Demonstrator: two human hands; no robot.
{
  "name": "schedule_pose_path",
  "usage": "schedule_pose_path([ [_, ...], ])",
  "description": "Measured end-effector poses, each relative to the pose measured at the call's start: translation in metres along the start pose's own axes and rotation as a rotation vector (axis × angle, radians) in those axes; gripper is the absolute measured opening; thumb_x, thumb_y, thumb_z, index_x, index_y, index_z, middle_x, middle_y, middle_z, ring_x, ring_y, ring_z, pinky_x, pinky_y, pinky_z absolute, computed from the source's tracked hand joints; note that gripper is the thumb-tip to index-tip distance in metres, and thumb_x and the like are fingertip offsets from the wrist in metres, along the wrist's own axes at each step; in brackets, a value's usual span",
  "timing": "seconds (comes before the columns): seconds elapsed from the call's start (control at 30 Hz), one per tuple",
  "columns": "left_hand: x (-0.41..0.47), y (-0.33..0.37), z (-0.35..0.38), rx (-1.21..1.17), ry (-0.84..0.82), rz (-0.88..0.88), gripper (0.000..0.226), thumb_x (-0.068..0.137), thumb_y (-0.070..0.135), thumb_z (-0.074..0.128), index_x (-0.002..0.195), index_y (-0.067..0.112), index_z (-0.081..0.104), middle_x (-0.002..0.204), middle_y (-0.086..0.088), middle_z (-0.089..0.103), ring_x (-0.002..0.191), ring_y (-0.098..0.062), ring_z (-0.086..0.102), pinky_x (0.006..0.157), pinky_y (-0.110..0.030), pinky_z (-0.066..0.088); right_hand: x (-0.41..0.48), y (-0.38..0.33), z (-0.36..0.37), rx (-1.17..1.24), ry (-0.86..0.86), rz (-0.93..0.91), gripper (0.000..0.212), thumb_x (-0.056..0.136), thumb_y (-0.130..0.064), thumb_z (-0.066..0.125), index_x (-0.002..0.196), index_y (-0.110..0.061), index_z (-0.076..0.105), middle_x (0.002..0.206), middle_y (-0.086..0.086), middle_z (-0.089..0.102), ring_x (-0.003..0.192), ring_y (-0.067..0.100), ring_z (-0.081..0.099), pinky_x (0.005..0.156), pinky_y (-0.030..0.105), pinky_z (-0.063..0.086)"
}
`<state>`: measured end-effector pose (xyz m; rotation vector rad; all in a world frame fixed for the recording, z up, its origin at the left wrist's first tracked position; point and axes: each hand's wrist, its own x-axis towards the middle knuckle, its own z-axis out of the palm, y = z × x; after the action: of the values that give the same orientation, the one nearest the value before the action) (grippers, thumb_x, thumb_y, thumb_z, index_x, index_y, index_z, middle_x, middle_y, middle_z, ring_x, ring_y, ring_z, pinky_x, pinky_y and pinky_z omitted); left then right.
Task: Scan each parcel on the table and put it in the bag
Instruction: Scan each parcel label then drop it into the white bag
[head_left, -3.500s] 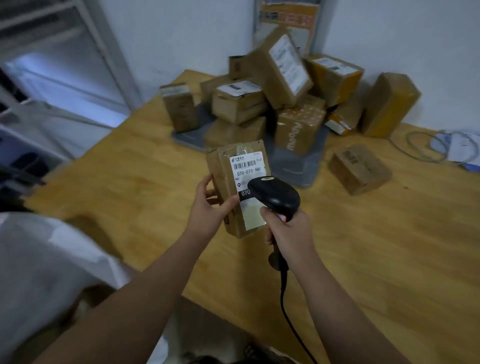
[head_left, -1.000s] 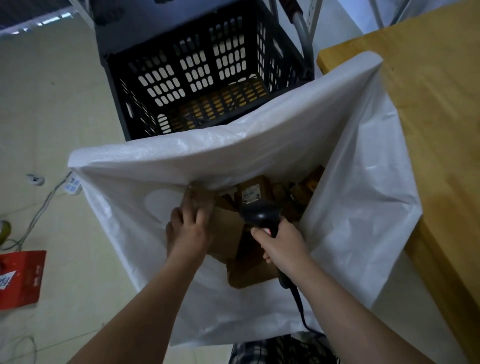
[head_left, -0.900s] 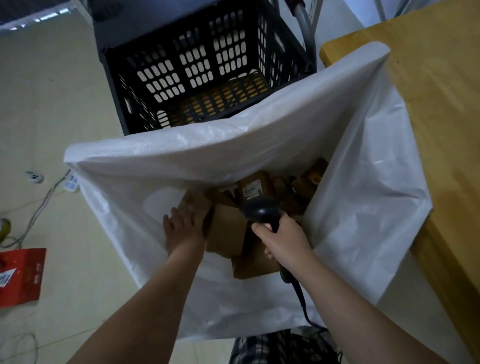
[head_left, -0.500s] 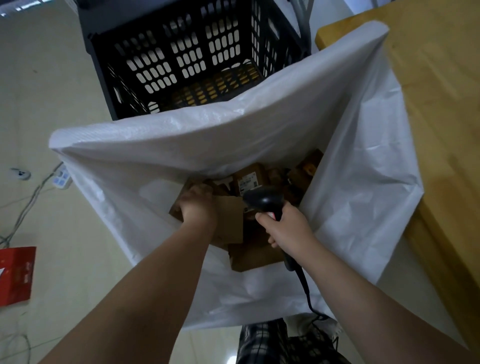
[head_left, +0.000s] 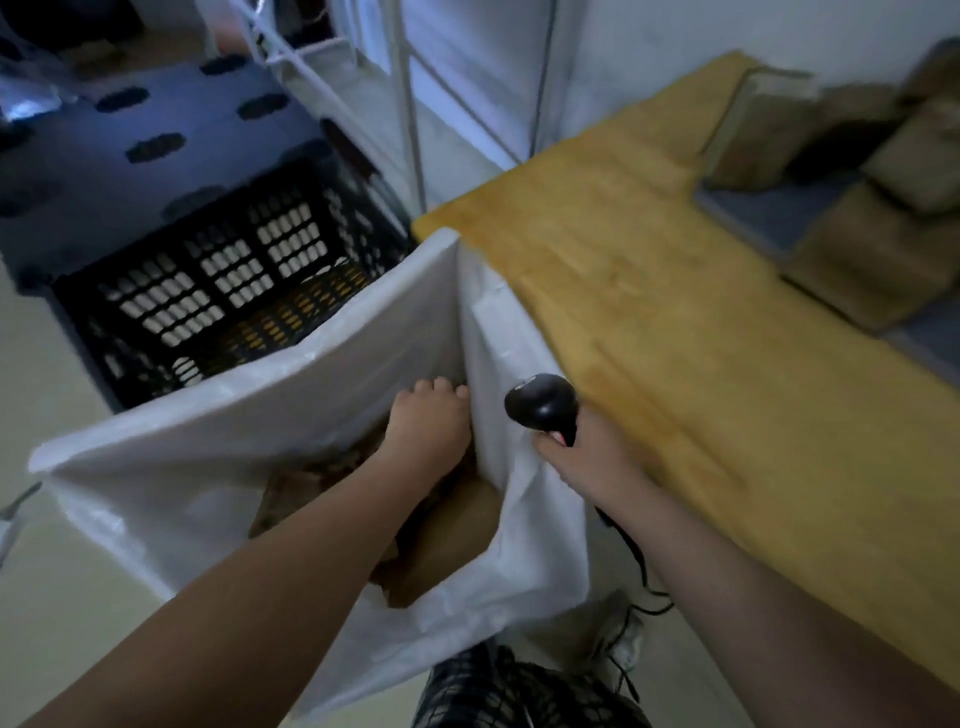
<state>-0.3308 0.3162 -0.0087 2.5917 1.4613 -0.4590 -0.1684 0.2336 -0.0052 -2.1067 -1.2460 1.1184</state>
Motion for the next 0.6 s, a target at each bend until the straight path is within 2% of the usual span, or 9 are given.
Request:
schedule_pose_path([
  [0.13, 0.022, 0.052, -0.044, 0.033, 0.141, 0.223, 0.022, 0.098, 0.021, 0.039, 0.117, 0.013, 0.048, 0.113, -0.007, 0.052, 0.104, -0.026, 0.051, 0.071, -0.032, 0.032, -0.022, 0.026, -0.062, 0.104, 0.245, 0.075, 0.026, 0.087, -0.02, 0.063, 0.069, -0.02, 0.043, 0.059, -0.001, 0.046, 0.055, 0.016, 0.047, 0.053, 0.028, 0.031],
  [0.27, 0.045, 0.113, -0.079, 0.103, 0.205, 0.386, 0.024, 0.098, 0.025, 0.042, 0.118, 0.013, 0.048, 0.116, -0.006, 0.054, 0.108, -0.027, 0.052, 0.074, -0.033, 0.036, -0.046, 0.058, -0.126, 0.196, 0.419, 0.175, 0.025, 0.087, -0.021, 0.063, 0.071, -0.021, 0.043, 0.063, 0.005, 0.052, 0.061, 0.029, 0.057, 0.06, 0.038, 0.046],
  [0.33, 0.055, 0.147, -0.095, 0.129, 0.232, 0.467, 0.027, 0.099, 0.027, 0.041, 0.121, 0.013, 0.047, 0.118, -0.006, 0.053, 0.109, -0.026, 0.051, 0.079, -0.034, 0.04, -0.057, 0.072, -0.157, 0.212, 0.494, 0.197, 0.021, 0.088, -0.021, 0.062, 0.074, -0.019, 0.046, 0.065, 0.005, 0.057, 0.065, 0.03, 0.063, 0.064, 0.042, 0.053],
  [0.47, 0.071, 0.22, -0.125, 0.177, 0.274, 0.612, 0.032, 0.101, 0.028, 0.039, 0.127, 0.012, 0.045, 0.124, -0.008, 0.052, 0.114, -0.027, 0.049, 0.087, -0.036, 0.042, -0.074, 0.1, -0.214, 0.312, 0.632, 0.241, 0.015, 0.09, -0.022, 0.06, 0.089, -0.008, 0.056, 0.066, 0.006, 0.061, 0.059, 0.022, 0.064, 0.063, 0.039, 0.056],
  [0.6, 0.086, 0.291, -0.145, 0.206, 0.304, 0.695, 0.031, 0.1, 0.028, 0.04, 0.126, 0.013, 0.047, 0.123, -0.008, 0.052, 0.114, -0.027, 0.049, 0.088, -0.036, 0.042, -0.086, 0.132, -0.269, 0.342, 0.765, 0.276, 0.015, 0.089, -0.019, 0.059, 0.078, -0.011, 0.053, 0.063, 0.007, 0.059, 0.059, 0.028, 0.066, 0.061, 0.042, 0.057],
])
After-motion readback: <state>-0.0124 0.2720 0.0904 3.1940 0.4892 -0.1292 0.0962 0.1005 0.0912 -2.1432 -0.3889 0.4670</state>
